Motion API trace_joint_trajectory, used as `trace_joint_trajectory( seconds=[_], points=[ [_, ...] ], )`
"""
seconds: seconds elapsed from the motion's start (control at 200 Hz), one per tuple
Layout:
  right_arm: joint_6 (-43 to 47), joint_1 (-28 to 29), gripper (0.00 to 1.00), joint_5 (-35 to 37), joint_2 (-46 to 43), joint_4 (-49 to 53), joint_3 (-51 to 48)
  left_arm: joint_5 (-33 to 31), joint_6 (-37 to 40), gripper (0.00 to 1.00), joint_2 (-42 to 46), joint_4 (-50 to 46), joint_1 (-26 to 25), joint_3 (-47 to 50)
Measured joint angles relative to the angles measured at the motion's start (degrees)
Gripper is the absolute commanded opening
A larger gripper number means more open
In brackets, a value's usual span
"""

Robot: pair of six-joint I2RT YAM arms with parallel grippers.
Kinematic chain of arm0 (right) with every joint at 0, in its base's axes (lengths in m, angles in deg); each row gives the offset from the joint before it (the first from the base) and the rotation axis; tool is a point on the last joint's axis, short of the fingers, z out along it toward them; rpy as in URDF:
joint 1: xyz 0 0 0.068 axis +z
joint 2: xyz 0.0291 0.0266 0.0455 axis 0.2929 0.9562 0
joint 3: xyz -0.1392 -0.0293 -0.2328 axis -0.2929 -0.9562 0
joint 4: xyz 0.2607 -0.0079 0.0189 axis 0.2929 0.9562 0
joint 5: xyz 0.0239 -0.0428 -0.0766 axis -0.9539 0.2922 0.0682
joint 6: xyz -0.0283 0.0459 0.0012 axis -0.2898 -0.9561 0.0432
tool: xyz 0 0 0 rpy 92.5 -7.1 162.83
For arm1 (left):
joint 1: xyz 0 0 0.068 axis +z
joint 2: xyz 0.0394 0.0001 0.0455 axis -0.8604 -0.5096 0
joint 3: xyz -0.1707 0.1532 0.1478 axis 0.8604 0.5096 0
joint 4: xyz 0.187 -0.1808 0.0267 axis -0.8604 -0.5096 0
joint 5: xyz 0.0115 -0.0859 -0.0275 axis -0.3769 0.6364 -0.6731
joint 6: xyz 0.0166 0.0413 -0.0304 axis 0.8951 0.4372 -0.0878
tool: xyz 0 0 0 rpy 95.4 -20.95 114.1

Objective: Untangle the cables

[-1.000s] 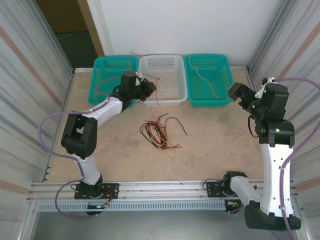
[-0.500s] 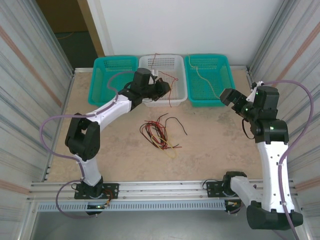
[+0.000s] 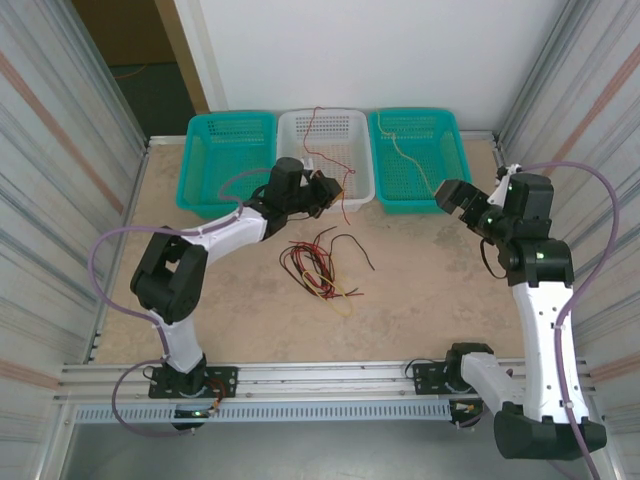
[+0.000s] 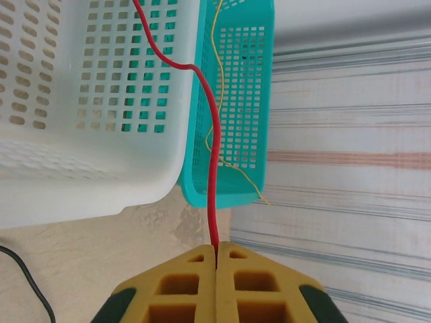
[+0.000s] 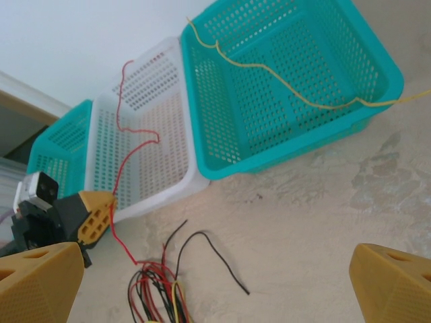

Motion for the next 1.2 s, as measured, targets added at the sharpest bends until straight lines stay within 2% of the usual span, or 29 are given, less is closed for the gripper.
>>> trace_joint_trajectory(
  seconds=[0.266,0.426,0.456,0.506,0.541,0.641,0.686,0.731,0.837,0.967,1.102,1.197],
  points=[
    [0.0,0.7,1.0,-1.3,0.4,-0.3,-1.5,-1.7,1.6,0.0,0.8,-0.6,2.3,-0.3],
    [0.0,1.1,1.0,-1.4,0.5,-0.5,-1.6,-1.7,1.6,0.0,-0.7,-1.0,4.2,-4.4],
    [0.0,1.1,1.0,-1.5,0.5,-0.5,-1.6,-1.6,1.6,0.09,-1.4,-1.1,4.3,-5.6],
    [0.0,1.1,1.0,-1.5,0.5,-0.7,-1.7,-1.5,1.7,0.32,-3.0,-1.1,4.4,-7.7],
    [0.0,1.1,1.0,-1.6,0.5,-0.9,-1.9,-1.2,1.6,0.45,-4.3,-1.1,4.4,-9.1],
    [0.0,1.5,1.0,-1.7,0.5,-0.9,-1.9,-0.4,1.3,0.64,-7.4,-1.5,4.4,-10.5],
    [0.0,1.9,1.0,-1.7,0.5,-0.9,-1.9,-0.1,0.8,0.84,-8.3,-2.3,4.4,-10.5],
    [0.1,2.5,1.0,-1.7,0.5,-0.9,-1.9,0.2,0.9,0.9,-8.9,-3.2,4.4,-10.5],
    [0.5,5.6,1.0,-1.3,1.0,-0.9,-2.7,1.0,2.7,0.92,-8.4,-6.0,4.4,-11.1],
    [0.9,13.2,0.99,0.4,3.9,-0.8,-5.7,1.1,8.3,0.92,-4.5,-11.8,5.2,-11.7],
    [0.8,23.4,0.97,2.3,10.5,-2.2,-11.1,-1.0,17.6,0.89,5.0,-20.6,6.4,-11.8],
    [0.2,30.3,0.96,3.6,15.8,-3.5,-14.5,-2.1,22.8,0.79,13.8,-23.5,7.9,-10.0]
  ],
)
